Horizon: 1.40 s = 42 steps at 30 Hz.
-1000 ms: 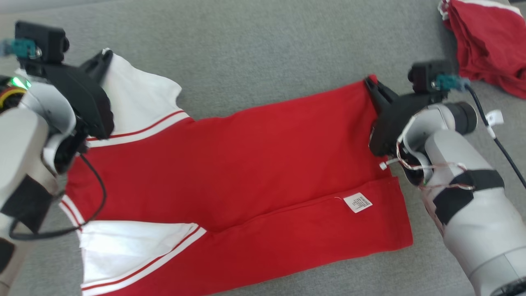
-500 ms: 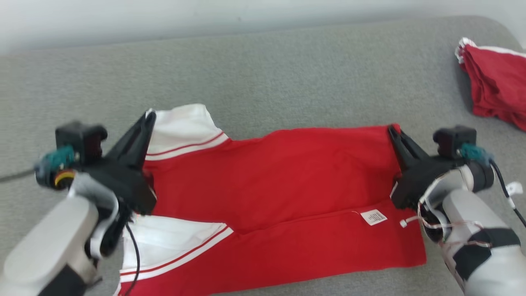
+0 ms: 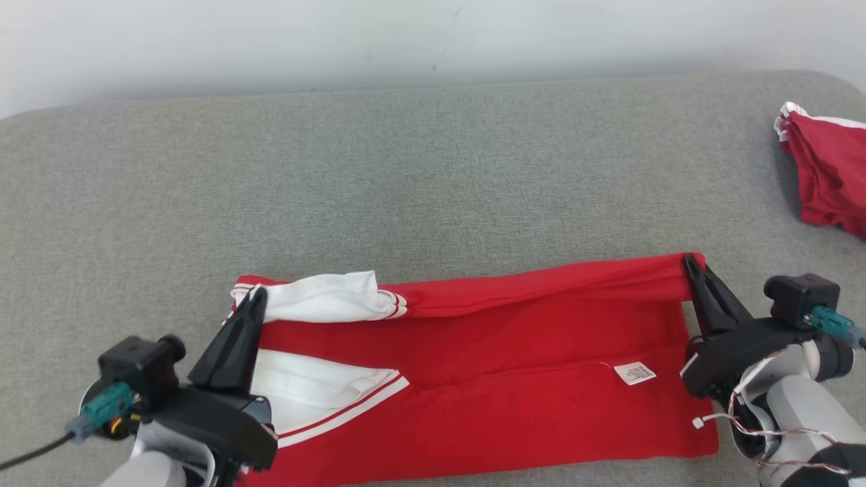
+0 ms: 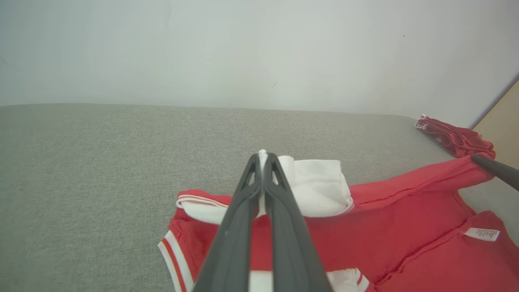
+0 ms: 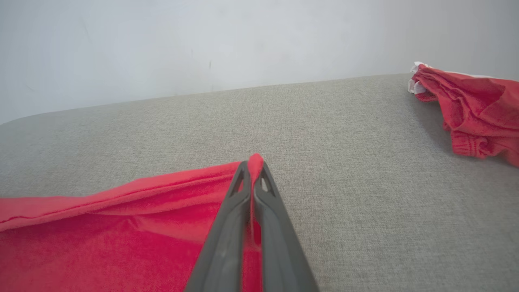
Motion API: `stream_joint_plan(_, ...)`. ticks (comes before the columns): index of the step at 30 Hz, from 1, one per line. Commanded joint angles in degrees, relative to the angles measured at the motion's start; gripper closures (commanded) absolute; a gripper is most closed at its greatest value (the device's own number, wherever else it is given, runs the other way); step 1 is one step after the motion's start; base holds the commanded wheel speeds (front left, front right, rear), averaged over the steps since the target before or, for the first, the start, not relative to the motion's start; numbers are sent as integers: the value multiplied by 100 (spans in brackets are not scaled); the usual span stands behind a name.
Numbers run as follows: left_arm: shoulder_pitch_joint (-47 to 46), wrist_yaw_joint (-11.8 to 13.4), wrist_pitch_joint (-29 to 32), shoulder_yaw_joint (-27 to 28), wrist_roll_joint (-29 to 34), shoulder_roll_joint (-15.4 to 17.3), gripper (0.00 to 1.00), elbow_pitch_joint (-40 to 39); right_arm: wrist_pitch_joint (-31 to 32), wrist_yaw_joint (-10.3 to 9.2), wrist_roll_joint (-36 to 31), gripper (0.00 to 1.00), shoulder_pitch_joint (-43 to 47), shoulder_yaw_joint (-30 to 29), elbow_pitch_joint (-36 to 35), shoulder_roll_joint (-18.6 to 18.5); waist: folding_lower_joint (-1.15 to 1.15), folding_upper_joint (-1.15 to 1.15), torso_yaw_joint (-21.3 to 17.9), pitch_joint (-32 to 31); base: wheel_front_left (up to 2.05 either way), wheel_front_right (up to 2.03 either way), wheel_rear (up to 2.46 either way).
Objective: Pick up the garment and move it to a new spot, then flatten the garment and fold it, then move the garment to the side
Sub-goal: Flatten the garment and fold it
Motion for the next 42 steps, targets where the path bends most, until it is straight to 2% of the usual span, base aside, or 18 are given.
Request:
stream_joint_plan(1, 133, 45, -54, 48, -40, 13, 100, -29, -36, -16, 0, 100, 107, -49, -46, -45, 1, 1, 26, -21, 0, 0, 0)
stream_joint_plan(16, 1209, 230, -199, 360, 64, -328, 100, -161, 43, -16, -48, 100, 1105, -532, -805, -60, 1, 1, 135, -247, 0, 0, 0)
stream_joint_plan(17, 1287, 247, -201, 400, 42, -378, 100, -156, 67, -16, -43, 85, 1171, -564, -849, -58, 1, 1, 139, -265, 0, 0, 0)
stream_joint_plan(18, 1350, 250, -203, 423, 47, -404, 100, -152, 89, -16, -58, 0, 1225, -588, -897, -63, 1, 1, 144, -287, 0, 0, 0)
stream_joint_plan(19, 1394, 251, -205, 457, 109, -429, 79, -168, 88, -16, -69, 0, 1278, -626, -948, -64, 1, 1, 151, -310, 0, 0, 0)
stream_joint_plan(20, 1439, 256, -205, 495, 161, -459, 23, -188, 100, -16, -80, 0, 1324, -659, -1000, -65, 1, 1, 156, -326, 0, 0, 0)
stream_joint_plan(21, 1511, 250, -206, 519, 204, -497, 0, -201, 115, -16, -96, 0, 1378, -689, -1051, -66, 1, 1, 161, -350, 0, 0, 0)
stream_joint_plan(27, 1808, 287, -197, 933, 507, -726, 0, -288, 144, -16, -151, 0, 1658, -877, -1403, -103, 1, 1, 192, -461, 0, 0, 0)
stream_joint_plan(30, 1958, 260, -197, 1316, 719, -858, 0, -350, 235, -16, -192, 0, 1753, -963, -1504, -113, 1, 1, 209, -516, 0, 0, 0)
stream_joint_plan(35, 2185, 119, -198, 2076, 1441, -1113, 0, -418, 508, -16, -277, 0, 1853, -1125, -1495, -27, 1, 1, 262, -578, 0, 0, 0)
stream_joint_plan(42, 2492, -114, -197, 3058, 2488, -1672, 0, -530, 888, -16, -350, 0, 1902, -1329, -1203, 129, 1, 1, 380, -615, 0, 0, 0)
